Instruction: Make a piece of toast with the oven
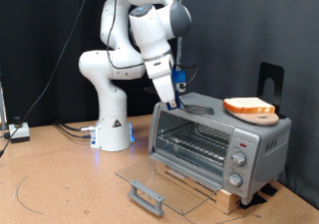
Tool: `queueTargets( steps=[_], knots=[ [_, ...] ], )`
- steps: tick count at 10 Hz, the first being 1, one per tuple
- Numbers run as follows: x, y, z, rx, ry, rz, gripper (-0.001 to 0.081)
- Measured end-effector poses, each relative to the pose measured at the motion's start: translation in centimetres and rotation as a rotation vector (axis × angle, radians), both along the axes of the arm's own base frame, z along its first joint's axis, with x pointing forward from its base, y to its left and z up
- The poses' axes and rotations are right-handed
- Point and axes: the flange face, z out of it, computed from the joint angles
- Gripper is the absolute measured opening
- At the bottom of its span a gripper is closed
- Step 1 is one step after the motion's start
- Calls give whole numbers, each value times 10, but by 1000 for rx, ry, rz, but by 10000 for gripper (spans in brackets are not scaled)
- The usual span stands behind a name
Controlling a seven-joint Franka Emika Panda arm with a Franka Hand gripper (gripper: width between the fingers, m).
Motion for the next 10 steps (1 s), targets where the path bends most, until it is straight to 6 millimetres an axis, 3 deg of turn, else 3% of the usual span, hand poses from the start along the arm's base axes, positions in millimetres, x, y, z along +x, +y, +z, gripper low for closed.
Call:
queueTargets(
  steps=[4, 7, 10],
  knots=[
    [3, 25, 12, 36, -28, 15, 397],
    [5, 31, 30, 45, -64, 4, 397],
    [10, 37, 33, 40, -48, -30, 397]
  ],
)
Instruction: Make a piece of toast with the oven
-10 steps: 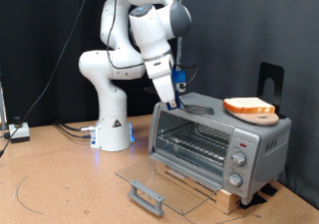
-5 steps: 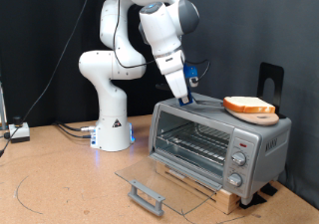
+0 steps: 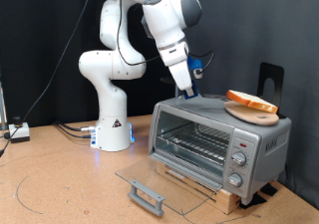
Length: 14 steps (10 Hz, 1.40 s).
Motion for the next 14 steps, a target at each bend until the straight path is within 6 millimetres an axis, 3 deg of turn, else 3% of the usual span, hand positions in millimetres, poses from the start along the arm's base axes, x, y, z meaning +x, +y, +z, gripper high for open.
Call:
queueTargets(
  steps=[6, 14],
  knots=[
    [13, 26, -17, -41, 3, -7, 397],
    [27, 60, -20, -34, -84, -29, 397]
  ],
)
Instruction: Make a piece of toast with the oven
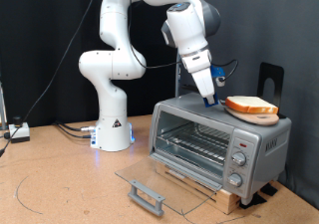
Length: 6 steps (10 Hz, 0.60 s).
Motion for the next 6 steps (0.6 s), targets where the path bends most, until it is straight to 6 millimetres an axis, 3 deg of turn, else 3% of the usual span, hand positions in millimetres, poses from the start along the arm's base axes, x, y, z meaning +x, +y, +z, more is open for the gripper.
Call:
queueTargets(
  steps=[3, 6],
  knots=[
    [-11, -5, -14, 54, -197, -53, 397],
    [-26, -21, -25, 121, -190, -105, 397]
  ],
)
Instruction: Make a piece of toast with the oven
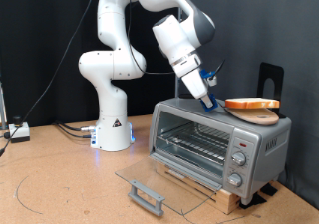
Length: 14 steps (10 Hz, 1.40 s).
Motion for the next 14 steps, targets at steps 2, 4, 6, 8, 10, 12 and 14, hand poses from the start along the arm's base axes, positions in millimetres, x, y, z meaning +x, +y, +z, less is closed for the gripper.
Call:
queueTargets(
  steps=[2, 4, 6, 8, 10, 12, 14],
  knots=[
    [-3, -11, 8, 70, 20, -19, 397],
    [-6, -20, 22, 123, 40, 1, 397],
    [-15, -26, 33, 91, 97, 61, 397],
    [-13, -28, 32, 109, 82, 39, 397],
    [-8, -56, 33, 112, 68, 0, 397],
    [-4, -89, 34, 94, 85, -30, 397],
    [-4, -121, 35, 99, 94, -56, 397]
  ],
)
